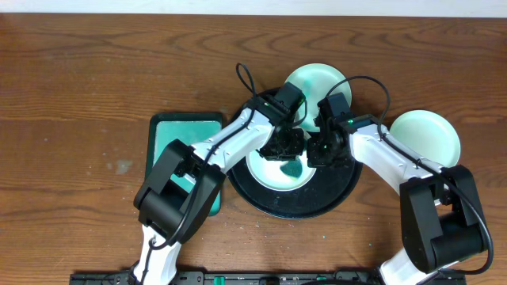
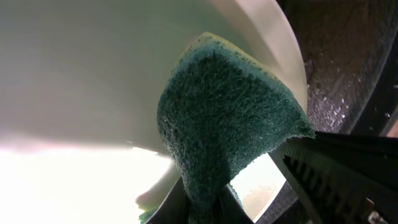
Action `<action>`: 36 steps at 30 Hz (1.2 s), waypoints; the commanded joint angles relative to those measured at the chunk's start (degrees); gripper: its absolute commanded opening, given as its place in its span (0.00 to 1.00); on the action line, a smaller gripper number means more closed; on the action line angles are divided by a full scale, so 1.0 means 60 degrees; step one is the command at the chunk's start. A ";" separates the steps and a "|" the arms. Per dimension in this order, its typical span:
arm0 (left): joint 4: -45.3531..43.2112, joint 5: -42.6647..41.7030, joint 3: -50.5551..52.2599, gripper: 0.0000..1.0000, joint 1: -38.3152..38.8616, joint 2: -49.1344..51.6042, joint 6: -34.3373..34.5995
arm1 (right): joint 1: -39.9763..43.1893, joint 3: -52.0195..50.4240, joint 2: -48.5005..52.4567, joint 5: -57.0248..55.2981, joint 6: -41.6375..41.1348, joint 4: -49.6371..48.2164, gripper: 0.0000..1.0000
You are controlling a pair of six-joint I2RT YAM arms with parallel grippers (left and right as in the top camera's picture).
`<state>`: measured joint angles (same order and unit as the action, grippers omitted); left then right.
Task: Clean dirty plates on tray and stack at the side
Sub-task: 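Scrub the white plate with the sponge while right gripper holds it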
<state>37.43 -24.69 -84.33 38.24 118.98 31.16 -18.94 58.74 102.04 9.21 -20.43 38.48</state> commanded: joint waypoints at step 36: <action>0.0947 -0.1107 -0.0535 0.08 0.0375 0.0994 -0.0514 | -0.0113 -0.0055 -0.0055 -0.0127 0.0047 -0.0015 0.01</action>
<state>45.23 -19.40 -88.53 36.62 122.06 29.50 -19.31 58.74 102.04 9.78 -20.40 38.09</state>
